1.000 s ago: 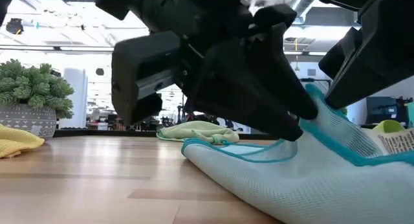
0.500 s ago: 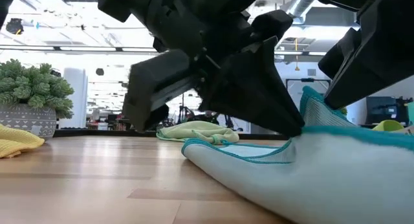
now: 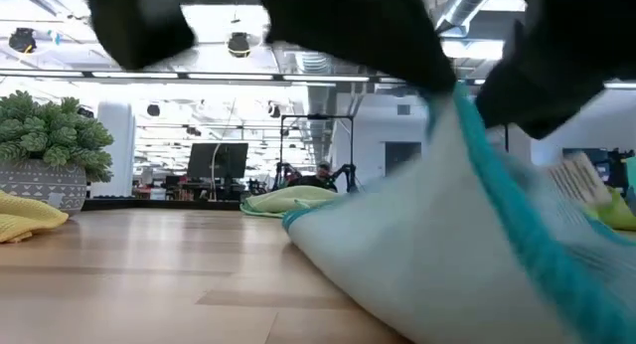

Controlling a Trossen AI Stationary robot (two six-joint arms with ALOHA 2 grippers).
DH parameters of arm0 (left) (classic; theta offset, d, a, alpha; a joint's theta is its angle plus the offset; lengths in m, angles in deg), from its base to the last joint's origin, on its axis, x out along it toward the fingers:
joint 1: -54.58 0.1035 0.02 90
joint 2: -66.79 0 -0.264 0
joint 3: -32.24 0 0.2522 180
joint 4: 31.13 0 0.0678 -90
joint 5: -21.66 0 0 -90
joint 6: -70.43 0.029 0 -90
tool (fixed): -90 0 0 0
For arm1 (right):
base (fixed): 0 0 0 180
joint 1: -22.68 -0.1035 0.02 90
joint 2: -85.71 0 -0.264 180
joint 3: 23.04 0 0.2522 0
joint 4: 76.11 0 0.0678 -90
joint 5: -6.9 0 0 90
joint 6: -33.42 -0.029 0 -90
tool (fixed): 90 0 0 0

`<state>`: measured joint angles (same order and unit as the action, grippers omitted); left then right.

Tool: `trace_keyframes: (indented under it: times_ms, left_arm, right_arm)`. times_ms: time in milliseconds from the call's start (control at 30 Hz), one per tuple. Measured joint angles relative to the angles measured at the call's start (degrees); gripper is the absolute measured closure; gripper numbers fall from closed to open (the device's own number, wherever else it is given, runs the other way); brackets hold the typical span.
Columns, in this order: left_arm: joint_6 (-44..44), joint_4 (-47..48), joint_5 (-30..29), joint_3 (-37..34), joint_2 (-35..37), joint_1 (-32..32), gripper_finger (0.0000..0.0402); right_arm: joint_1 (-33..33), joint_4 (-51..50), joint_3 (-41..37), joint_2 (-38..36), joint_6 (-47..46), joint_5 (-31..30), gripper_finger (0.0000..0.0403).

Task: Fold microfiber towels
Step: Fold the blue microfiber cloth

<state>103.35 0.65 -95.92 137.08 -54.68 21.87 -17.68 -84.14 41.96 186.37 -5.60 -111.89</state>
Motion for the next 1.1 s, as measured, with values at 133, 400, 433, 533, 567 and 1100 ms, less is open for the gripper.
trace_keyframes:
  times_ms: [133,400,433,533,567,1100]
  left_arm:
    - [-0.37,0.59,-3.9,1.73,0.0,-1.21,0.0401]
    - [-1.34,2.76,-12.5,1.72,0.0,-1.31,0.0401]
    - [-1.7,3.25,-12.96,1.72,0.0,-1.31,0.0401]
    - [-2.62,3.97,-13.26,1.72,0.0,-1.27,0.0401]
    - [-2.64,4.18,-13.24,1.72,0.0,-1.27,0.0401]
    - [-0.43,4.11,-12.13,1.72,-0.02,-2.37,0.0401]
  right_arm:
    - [-0.07,5.1,0.02,0.0,0.57,0.09,0.0389]
    - [-1.03,6.21,0.02,0.0,1.79,2.43,0.039]
    - [-1.18,5.88,0.02,0.0,1.79,2.98,0.039]
    - [-1.63,5.37,0.02,0.0,1.82,3.19,0.039]
    - [-1.68,5.69,0.02,0.0,1.84,3.19,0.039]
    - [-1.14,4.73,0.02,0.0,0.02,3.02,0.0391]
